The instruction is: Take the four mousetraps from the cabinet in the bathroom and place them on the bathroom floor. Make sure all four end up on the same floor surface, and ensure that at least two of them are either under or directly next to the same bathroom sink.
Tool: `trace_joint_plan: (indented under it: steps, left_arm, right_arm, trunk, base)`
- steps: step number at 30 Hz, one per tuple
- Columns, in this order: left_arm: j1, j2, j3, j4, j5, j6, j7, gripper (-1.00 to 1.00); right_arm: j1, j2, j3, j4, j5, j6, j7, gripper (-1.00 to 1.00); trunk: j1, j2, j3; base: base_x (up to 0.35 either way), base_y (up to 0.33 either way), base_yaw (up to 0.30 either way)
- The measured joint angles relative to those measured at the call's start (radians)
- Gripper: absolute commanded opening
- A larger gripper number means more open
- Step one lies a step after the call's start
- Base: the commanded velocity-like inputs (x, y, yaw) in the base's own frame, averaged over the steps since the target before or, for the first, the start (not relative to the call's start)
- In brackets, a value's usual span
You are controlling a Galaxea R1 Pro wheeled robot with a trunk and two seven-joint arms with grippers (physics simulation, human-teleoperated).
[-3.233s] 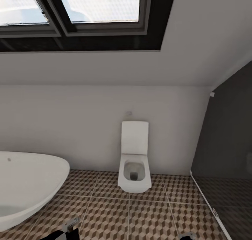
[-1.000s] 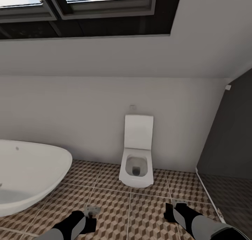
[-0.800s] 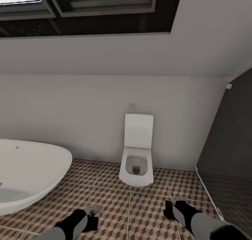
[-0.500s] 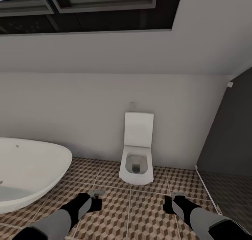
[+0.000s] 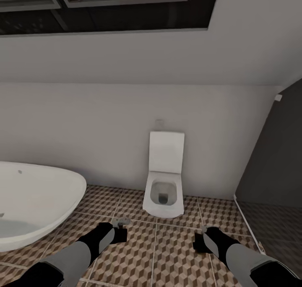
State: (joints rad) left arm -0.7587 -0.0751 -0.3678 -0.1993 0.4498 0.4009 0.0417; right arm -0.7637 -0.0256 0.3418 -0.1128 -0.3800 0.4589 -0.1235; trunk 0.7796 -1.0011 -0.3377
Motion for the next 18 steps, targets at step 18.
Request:
trace_joint_plan:
  steps: [18]
  left_arm:
    - [-0.067,-0.007,0.0,0.025,0.001,0.0,-0.001,-1.0]
  right_arm:
    - [-0.011,0.0,0.001,-0.004,0.003,0.002,0.0,-1.0]
  trunk:
    - [0.0,0.0,-0.03]
  base:
    - [0.0,0.0,0.0]
